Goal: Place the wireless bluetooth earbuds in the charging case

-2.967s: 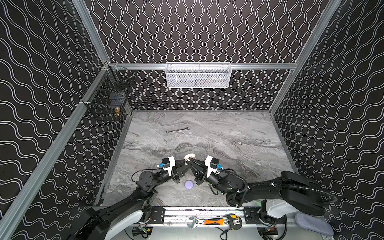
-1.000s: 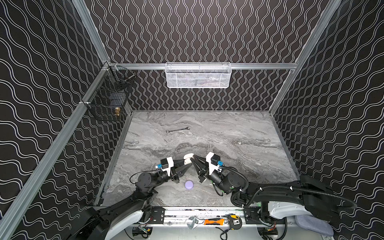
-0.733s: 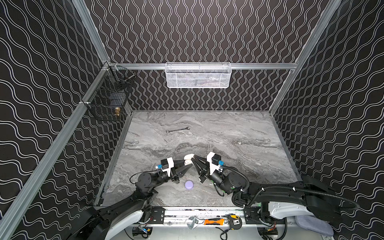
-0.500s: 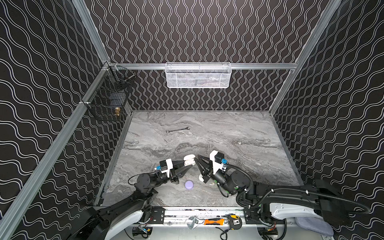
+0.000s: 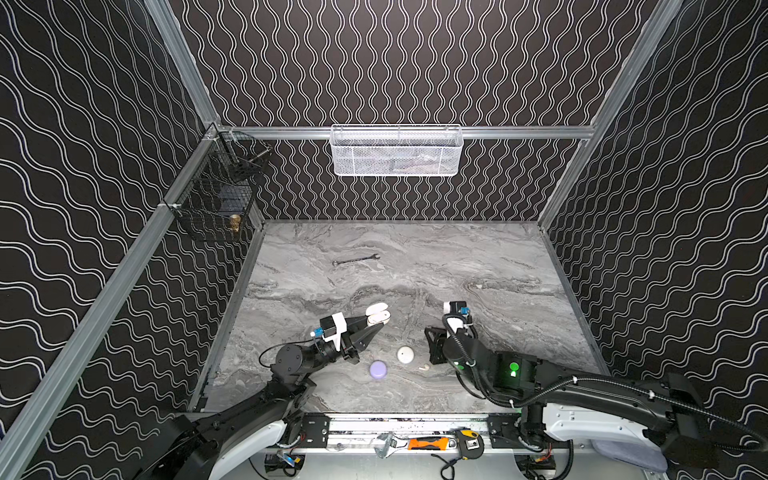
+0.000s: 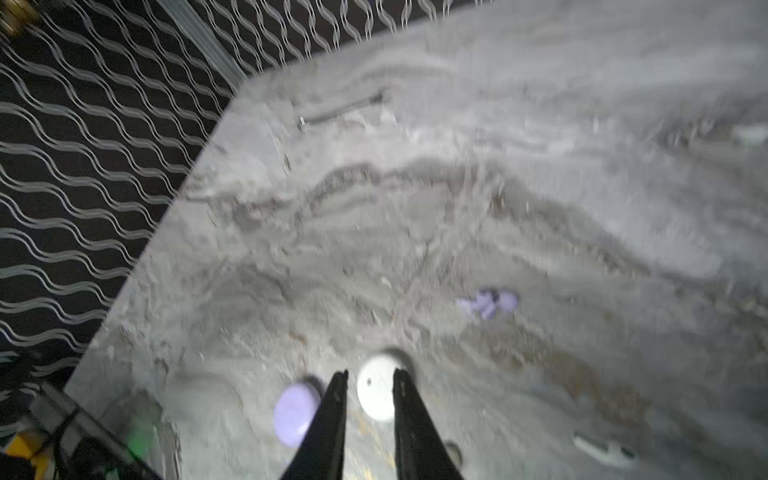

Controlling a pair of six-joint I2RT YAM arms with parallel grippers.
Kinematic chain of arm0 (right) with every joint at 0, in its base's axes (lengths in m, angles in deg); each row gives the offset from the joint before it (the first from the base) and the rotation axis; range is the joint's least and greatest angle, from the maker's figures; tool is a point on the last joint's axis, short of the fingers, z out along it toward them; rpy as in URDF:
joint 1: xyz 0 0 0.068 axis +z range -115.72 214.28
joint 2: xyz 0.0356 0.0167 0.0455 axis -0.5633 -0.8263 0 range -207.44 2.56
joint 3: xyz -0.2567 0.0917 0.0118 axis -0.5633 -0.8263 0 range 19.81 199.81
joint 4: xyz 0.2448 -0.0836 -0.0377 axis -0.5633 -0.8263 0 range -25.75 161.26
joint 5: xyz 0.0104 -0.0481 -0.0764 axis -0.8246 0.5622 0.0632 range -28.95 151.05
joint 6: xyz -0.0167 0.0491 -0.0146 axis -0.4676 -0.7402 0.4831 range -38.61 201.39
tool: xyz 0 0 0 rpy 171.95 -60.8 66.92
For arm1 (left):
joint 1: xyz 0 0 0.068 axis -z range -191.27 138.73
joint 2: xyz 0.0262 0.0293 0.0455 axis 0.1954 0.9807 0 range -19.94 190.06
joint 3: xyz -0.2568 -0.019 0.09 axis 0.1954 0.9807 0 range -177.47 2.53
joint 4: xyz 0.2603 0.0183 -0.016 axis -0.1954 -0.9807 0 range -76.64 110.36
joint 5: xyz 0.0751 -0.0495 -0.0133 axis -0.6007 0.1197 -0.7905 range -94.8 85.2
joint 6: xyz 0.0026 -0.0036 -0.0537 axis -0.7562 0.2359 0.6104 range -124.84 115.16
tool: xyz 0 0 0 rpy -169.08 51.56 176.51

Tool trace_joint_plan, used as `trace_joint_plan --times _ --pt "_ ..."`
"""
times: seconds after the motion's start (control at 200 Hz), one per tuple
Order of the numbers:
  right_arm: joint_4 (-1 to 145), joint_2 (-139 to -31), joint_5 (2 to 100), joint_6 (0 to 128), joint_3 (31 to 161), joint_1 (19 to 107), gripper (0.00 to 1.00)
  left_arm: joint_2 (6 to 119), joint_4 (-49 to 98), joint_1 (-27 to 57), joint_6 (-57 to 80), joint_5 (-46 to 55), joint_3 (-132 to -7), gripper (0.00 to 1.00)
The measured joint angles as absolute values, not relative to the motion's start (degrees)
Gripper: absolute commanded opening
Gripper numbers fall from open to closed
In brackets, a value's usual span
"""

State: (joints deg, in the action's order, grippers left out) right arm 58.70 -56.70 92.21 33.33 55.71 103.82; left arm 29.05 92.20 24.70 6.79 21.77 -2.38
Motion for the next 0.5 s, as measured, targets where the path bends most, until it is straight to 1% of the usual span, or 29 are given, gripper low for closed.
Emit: trace_joint_plan --times 0.135,0.225,0.355,0.385,0.43,0.46,0.5 --pt "56.3 -61.4 84.7 26.0 52.3 103.6 0.24 27.2 89.6 24.7 5.6 21.0 -2.8 0.00" --pt "54.3 -66.1 81.0 23.1 52.4 103.6 0.30 27.0 89.2 24.7 5.5 20.9 -2.8 0.00" --pt "51.2 -71.6 79.0 21.8 55.5 103.9 0.41 27.1 89.1 24.7 5.5 20.9 -2.8 0.00" --pt "50.8 -72.5 78.8 21.8 56.1 103.9 0.42 27.3 89.1 24.7 5.5 20.9 -2.8 0.00" --pt "50.1 -73.5 78.5 21.8 56.7 103.9 0.42 27.4 89.1 24.7 5.5 20.9 -2.8 0.00" --pt "49.5 -74.1 78.5 21.8 57.1 104.0 0.38 27.5 89.1 24.7 5.5 20.9 -2.8 0.00" --pt "48.8 -74.9 78.5 21.9 57.7 104.0 0.29 27.5 89.1 24.7 5.5 20.9 -2.8 0.00"
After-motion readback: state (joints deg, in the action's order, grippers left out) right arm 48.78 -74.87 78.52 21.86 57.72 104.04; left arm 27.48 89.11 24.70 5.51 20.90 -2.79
